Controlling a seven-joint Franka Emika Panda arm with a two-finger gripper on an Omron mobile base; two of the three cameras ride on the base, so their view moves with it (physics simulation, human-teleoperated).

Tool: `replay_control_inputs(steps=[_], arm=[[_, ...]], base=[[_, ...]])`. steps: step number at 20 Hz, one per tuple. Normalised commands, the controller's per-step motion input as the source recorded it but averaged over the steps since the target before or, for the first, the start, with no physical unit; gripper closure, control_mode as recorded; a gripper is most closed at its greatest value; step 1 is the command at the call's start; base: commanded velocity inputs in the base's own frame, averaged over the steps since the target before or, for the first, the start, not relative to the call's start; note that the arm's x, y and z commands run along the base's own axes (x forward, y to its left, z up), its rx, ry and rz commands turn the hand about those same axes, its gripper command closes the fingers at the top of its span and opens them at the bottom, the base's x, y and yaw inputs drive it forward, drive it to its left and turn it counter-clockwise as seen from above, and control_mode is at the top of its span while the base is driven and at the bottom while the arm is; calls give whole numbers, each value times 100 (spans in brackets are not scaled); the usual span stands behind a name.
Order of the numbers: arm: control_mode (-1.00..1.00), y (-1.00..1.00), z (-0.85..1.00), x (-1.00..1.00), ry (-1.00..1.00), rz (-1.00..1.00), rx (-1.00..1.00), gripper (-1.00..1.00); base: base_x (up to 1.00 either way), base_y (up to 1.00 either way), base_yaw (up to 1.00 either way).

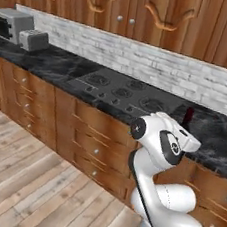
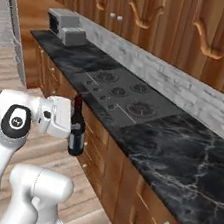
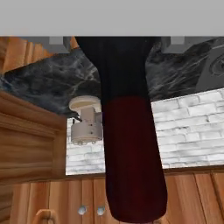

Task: There is a wine glass and glass cup on the dining counter. Place the wine bottle next to the wine glass and the juice bottle next to the glass cup.

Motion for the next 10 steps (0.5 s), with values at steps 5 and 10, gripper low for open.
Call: replay_control_inputs(steps=[5,10], arm=[[100,0,0,0,0,0,0,100],[100,0,0,0,0,0,0,100]], base=[[-5,0,100],[-4,0,100]])
